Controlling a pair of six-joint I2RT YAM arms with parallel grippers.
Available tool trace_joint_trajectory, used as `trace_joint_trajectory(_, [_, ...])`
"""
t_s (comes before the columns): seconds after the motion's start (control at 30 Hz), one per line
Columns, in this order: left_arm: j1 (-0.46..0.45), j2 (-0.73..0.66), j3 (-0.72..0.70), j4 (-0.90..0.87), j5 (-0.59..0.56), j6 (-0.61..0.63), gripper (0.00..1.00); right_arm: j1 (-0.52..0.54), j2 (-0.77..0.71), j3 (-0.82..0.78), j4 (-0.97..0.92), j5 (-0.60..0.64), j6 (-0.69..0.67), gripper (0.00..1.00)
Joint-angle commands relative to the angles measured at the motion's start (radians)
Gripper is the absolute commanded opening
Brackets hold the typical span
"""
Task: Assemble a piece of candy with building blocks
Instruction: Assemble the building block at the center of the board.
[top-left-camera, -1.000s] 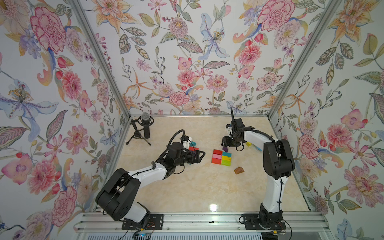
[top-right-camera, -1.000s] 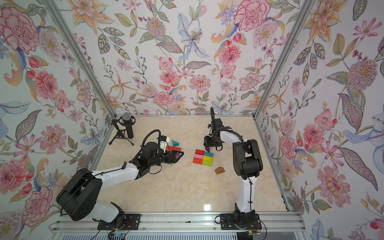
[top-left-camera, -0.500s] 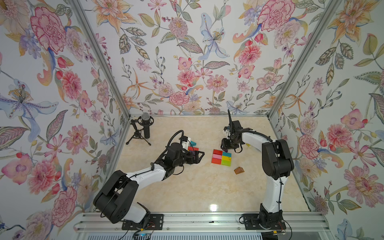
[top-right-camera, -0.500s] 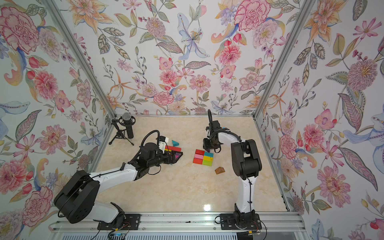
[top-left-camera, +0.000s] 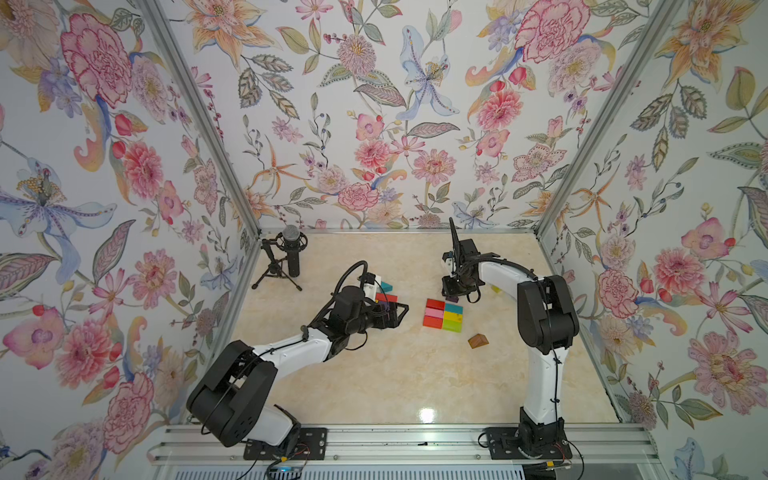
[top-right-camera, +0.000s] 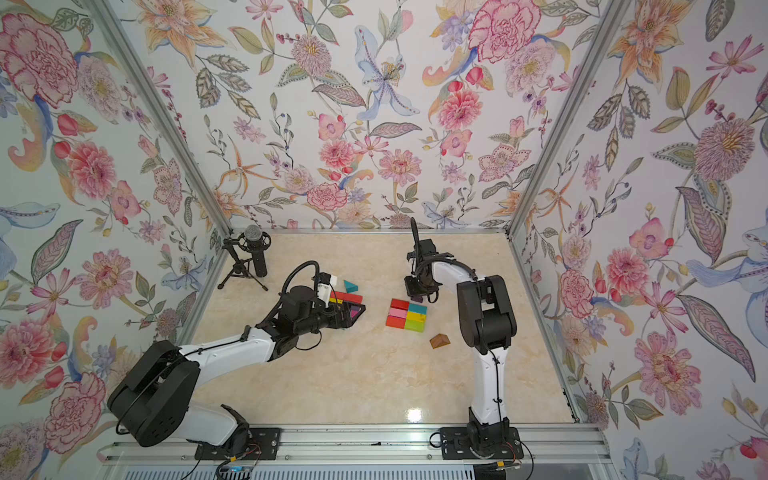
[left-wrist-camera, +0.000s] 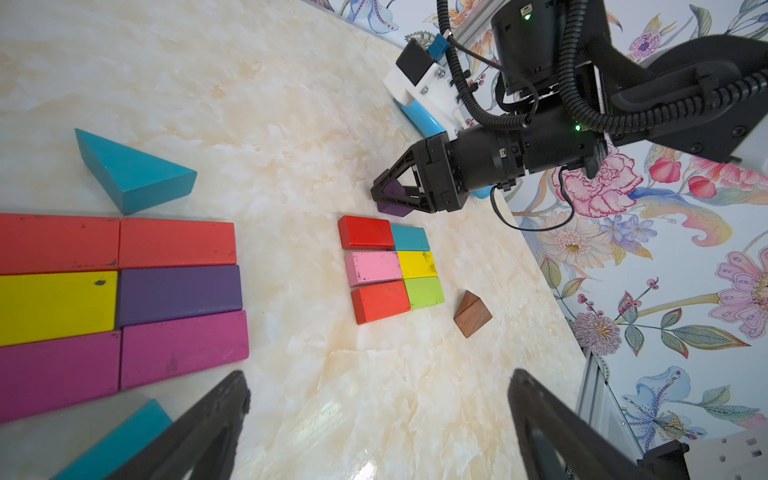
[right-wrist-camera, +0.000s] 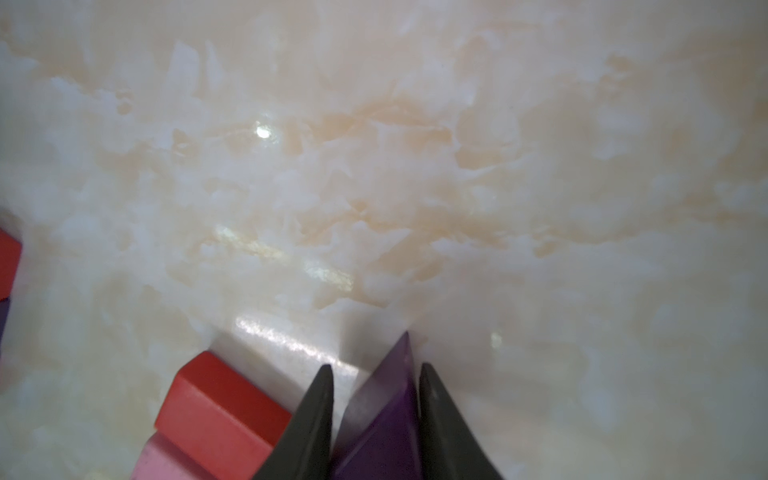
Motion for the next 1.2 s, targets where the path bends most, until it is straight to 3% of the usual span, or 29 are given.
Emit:
trace_joint_trajectory(0.0, [0.013,-0.005,-0.013,0.011,-0.022,0.005,0.98,0.008,0.028,0.035,-0.038,0.015,-0.065,0.31])
trace_joint_trajectory(0.57, [0.016,0.015,-0.029,0.043,-0.014,-0.007,0.99,0.066,0.053,0.095,-0.048,0.075,-0.234,0.28])
trace_joint_trajectory(0.8, [0.016,0.018,-0.035,0.063,-0.01,-0.013,0.99,0.062,0.035,0.116,-0.068,0.115,-0.257,0.37])
trace_joint_trajectory(0.97, [0.017,0.018,-0.028,0.061,-0.008,-0.011,0.98,0.056,0.027,0.145,-0.069,0.039,-0.217,0.55])
trace_joint_trajectory(1.17, [0.017,0.009,-0.031,0.053,-0.01,-0.009,0.99,0.028,0.039,0.193,-0.072,-0.032,-0.142,0.55])
